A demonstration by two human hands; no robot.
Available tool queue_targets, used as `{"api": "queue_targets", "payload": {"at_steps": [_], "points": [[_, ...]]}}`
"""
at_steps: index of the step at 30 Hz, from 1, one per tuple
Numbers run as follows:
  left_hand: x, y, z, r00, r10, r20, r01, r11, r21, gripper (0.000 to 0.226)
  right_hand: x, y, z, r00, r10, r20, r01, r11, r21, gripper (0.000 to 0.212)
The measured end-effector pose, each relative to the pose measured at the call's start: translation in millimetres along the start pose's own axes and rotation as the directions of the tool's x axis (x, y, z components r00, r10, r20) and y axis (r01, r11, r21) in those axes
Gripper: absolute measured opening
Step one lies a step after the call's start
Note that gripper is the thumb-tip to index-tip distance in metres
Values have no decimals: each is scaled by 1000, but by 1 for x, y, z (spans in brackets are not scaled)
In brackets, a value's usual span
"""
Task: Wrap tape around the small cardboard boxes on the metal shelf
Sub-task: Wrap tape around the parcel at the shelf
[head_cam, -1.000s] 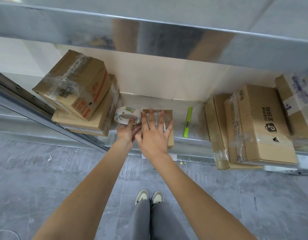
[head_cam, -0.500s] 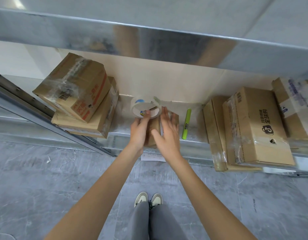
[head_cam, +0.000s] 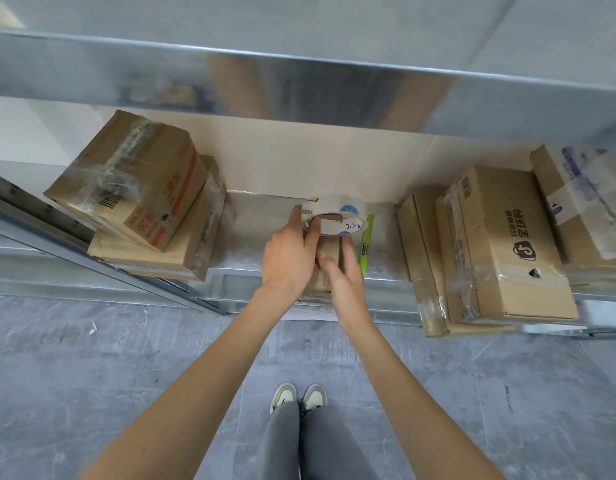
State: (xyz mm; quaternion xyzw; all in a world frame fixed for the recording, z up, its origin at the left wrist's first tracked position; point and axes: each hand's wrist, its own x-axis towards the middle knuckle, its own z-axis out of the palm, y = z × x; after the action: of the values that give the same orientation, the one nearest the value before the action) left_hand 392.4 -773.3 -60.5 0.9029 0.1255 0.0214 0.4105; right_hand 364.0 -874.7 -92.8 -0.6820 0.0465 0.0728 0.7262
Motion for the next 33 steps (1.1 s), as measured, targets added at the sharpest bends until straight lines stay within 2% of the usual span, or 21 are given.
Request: {"api": "queue_targets", "payload": {"at_steps": [4,9,12,15,17,20,29,31,33], "points": [[7,-4,-9,998,23,51,-17,993,-117,20,-2,8,-12,999,35,-15,-36,999,-18,51],[4,-11,-20,988,-35,150,87,929,-360,17,-3,11,-15,1000,28,4,-28,999,-28,59],[1,-14,-23,989,-79,128,134,852,-506,10,-3,8,-10,1000,13,-21,-13,1000,-15,58],[-1,-23,-24,991,-122,60,134,803,-581,16,-4,6,-9,999,18,-32,-19,1000,-17,59],[-4,-28,-22,979,-194,56,182,725,-665,18,-5,5,-9,1000,17,-24,-17,1000,-22,59],[-7,-31,-13,945,-310,108,269,543,-796,30,-5,5,-8,999,21,-30,-22,999,-30,58],[-4,-30,2,891,-418,176,337,352,-873,36,-5,3,-9,999,29,-35,-31,998,-55,57],[-4,-26,5,867,-441,232,386,301,-872,34,-7,2,-8,999,10,-32,-14,992,-125,57],[-3,-21,9,849,-459,264,420,280,-863,32,-6,0,-11,998,-64,-23,53,943,-328,55]]}}
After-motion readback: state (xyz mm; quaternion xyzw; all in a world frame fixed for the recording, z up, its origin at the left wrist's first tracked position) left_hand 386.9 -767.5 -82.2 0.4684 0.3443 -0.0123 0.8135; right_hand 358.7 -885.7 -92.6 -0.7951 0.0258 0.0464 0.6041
